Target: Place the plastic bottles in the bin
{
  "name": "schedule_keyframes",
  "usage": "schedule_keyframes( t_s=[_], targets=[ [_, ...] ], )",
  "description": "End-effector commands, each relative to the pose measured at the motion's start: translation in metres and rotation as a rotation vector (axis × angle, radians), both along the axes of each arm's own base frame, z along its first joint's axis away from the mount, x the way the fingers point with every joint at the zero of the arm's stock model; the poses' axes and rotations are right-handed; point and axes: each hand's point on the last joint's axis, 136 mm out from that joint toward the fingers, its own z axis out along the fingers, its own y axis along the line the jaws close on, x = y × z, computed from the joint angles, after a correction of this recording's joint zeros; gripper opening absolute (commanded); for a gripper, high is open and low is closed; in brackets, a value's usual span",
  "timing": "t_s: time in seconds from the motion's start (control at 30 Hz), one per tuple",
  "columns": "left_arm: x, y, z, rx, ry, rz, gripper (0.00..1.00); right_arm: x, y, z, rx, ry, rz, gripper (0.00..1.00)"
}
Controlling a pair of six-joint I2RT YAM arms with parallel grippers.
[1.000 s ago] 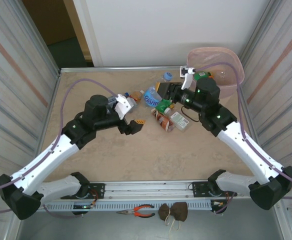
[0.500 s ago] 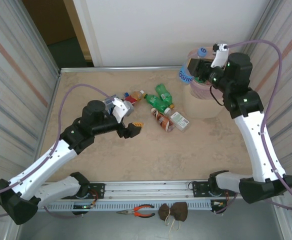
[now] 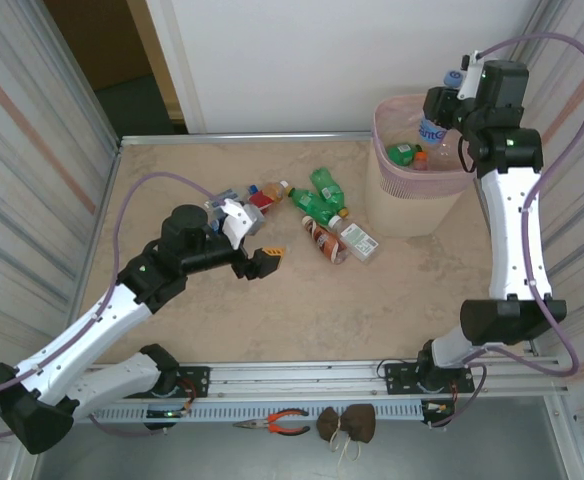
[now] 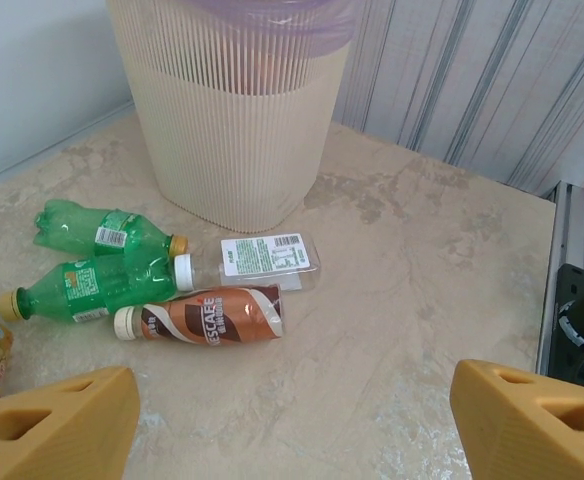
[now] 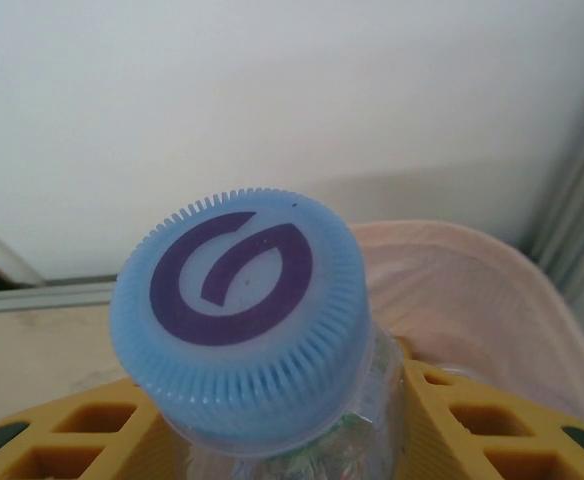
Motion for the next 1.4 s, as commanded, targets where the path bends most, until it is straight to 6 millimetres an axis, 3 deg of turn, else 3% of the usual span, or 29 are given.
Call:
schedule_keyframes(
  t_s=[0.0,0.3,0.63,0.97,1.13,1.37],
  targets=[
    [-0.002,0.000,0.010,-0.040,-0.032,0.000,0.82,0.001,-0.022,-0.024,-0.079,0.113,-0.060,0.49],
    [0.002,-0.003,-0.005,-0.022,-0.019,0.004,0.82,0.005,-0.053,-0.097,-0.107,0.347,-0.116,0.49],
    [0.011,-0.014,-0.013,0.001,-0.005,-0.023,0.82,0.005,-0.058,-0.169,-0.064,0.531,-0.097,0.50],
    [0.021,-0.013,-0.016,-0.012,0.011,-0.010,0.82,0.015,-0.056,-0.226,-0.053,0.676,-0.067,0.53],
    [0.024,-0.014,-0.021,-0.009,0.025,-0.010,0.82,0.014,-0.055,-0.234,-0.057,0.704,-0.066,0.56],
    [0.026,-0.012,-0.020,-0.014,0.025,-0.009,0.82,0.013,-0.052,-0.188,-0.076,0.596,-0.073,0.67]
  ],
)
